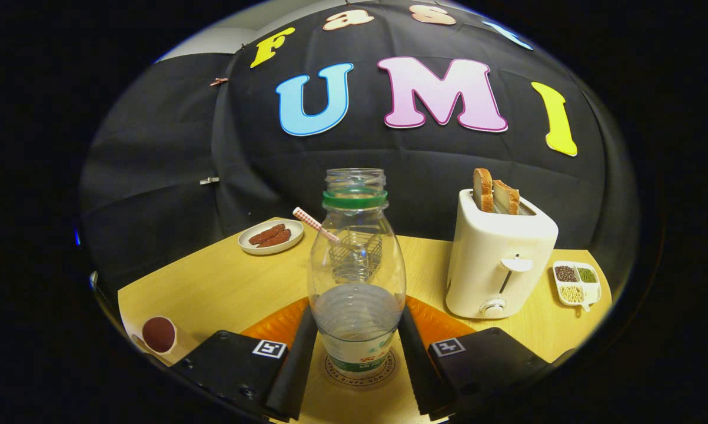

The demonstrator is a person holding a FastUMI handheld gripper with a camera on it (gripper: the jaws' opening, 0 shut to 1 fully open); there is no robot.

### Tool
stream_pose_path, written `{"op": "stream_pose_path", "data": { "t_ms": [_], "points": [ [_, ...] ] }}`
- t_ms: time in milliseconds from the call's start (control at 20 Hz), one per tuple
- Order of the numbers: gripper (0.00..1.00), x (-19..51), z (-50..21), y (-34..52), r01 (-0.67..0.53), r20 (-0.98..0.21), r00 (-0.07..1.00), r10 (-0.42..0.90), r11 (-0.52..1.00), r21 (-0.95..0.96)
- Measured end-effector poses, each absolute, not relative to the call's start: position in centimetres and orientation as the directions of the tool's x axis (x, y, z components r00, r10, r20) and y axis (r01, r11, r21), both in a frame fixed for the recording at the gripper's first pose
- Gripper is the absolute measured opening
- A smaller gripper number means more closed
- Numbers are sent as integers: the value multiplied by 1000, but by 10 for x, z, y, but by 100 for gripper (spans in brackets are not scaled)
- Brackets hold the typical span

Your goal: Take the bottle from table, then pour the juice into the cup, finally place the bottle on the coaster

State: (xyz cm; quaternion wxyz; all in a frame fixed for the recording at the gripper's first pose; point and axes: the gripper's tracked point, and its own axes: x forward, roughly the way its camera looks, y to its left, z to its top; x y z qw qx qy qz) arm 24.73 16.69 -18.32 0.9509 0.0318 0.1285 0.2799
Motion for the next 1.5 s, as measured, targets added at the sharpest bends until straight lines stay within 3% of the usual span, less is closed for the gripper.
{"op": "stream_pose_path", "data": {
  "t_ms": [350, 500, 1050, 1500],
  "points": [
    [79, 243, -183, 164, -528, -244, 807, 537, 843, 108],
    [99, 241, -181, 160, -517, -254, 812, 526, 849, 106],
    [99, 205, -149, 152, -522, -243, 821, 516, 852, 45],
    [98, 150, -57, 109, -486, -121, 868, 482, 874, 3]
  ]
}}
